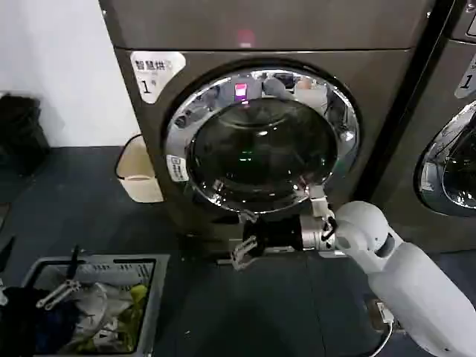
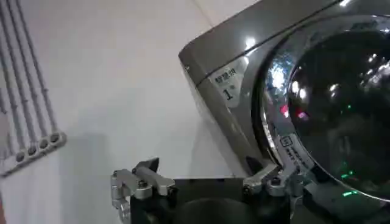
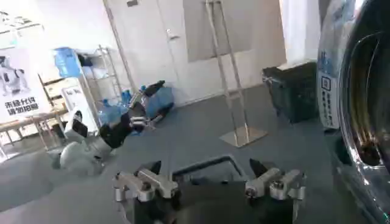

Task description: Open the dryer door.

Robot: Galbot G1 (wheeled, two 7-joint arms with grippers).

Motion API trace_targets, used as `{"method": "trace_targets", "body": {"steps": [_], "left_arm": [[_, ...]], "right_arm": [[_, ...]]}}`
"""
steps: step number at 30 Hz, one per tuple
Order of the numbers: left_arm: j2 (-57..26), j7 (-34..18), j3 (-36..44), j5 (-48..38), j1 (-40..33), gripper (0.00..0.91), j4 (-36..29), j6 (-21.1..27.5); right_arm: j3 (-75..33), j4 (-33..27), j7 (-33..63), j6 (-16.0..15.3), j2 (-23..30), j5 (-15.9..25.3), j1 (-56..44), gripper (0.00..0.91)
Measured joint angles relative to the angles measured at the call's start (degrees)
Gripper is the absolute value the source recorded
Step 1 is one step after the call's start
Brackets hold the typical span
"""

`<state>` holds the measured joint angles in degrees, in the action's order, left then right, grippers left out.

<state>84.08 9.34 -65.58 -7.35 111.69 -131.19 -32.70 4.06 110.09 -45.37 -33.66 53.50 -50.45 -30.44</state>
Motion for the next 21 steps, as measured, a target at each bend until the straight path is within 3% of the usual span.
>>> {"method": "trace_targets", "body": {"steps": [9,19,21], "left_arm": [[0.01,0.0,-0.04,0.0,0.01,0.907,0.23,-0.03],[0.13,0.01,-0.06,0.02,-0.16,0.907,0.46,-0.02],[0.11,0.01,-0.07,0.02,-0.16,0.907,0.48,-0.02]], "right_arm": [[1.11,-6.18,-2.03,4.49,3.07,6.57,2.56,0.907],[2.96,-14.69,-1.68,7.92,7.21,9.98,6.33,0.907],[3.62,-16.03,-1.45,9.95,7.8,10.13,6.96,0.907]]}}
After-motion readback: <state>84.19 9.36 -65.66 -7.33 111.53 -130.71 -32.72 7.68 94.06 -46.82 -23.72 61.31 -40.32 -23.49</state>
